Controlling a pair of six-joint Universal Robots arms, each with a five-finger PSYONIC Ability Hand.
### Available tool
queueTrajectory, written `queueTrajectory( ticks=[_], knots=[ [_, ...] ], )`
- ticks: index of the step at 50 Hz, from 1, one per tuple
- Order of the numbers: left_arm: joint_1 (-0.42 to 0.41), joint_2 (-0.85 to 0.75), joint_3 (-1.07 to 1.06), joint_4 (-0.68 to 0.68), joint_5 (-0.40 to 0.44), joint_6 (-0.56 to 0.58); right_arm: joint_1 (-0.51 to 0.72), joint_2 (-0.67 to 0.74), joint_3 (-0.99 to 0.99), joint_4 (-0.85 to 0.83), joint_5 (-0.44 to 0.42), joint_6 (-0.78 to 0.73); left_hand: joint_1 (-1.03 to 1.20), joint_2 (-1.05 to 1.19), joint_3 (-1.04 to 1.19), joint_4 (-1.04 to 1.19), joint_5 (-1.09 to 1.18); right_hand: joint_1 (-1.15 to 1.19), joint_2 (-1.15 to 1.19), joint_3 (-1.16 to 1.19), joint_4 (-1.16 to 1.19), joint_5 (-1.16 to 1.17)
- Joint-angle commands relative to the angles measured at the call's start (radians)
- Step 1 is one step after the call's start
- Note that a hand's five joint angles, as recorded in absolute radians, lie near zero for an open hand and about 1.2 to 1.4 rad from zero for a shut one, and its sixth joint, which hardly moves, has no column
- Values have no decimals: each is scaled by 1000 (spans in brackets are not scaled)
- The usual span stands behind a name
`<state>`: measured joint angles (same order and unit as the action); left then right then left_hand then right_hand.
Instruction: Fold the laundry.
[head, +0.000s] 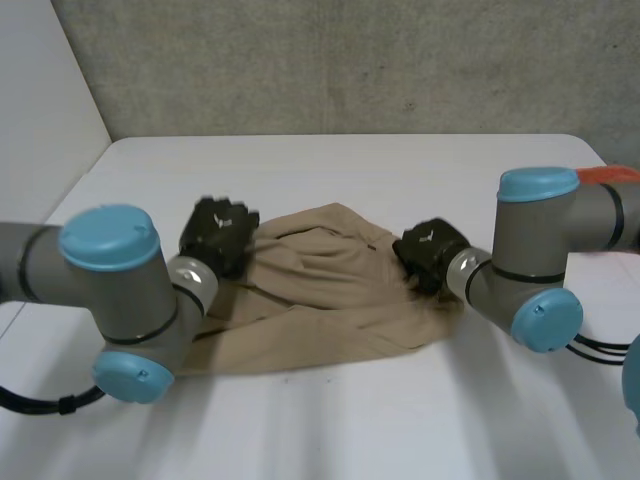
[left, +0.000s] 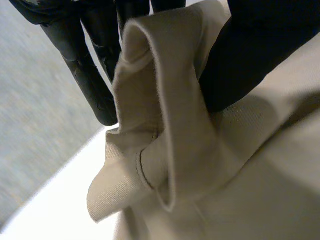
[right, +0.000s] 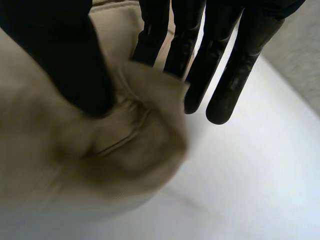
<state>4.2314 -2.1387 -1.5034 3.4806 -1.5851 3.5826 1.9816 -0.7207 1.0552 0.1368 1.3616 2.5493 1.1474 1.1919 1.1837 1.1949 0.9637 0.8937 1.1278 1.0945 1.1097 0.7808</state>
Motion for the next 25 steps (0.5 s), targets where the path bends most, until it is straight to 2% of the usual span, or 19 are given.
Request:
queueTrajectory(
  ticks=[1, 7, 16, 25],
  knots=[
    [-34, 259, 5, -6, -1, -24, -4, -192, 19, -71, 8, 37, 249, 204, 213, 201, 258, 503, 268, 302, 287, 441],
    [-44, 440, 61, -47, 5, -83, -6, -338, 22, -68, 11, 61, 249, 204, 213, 201, 258, 503, 268, 302, 287, 441],
    [-34, 531, 169, -189, 8, -169, -13, -525, 34, -23, -12, 141, 249, 204, 213, 201, 258, 503, 268, 302, 287, 441],
    [-31, 623, 181, -284, 8, -211, -49, -695, 5, 138, -70, 150, 249, 204, 213, 201, 258, 503, 268, 302, 287, 441]
  ],
)
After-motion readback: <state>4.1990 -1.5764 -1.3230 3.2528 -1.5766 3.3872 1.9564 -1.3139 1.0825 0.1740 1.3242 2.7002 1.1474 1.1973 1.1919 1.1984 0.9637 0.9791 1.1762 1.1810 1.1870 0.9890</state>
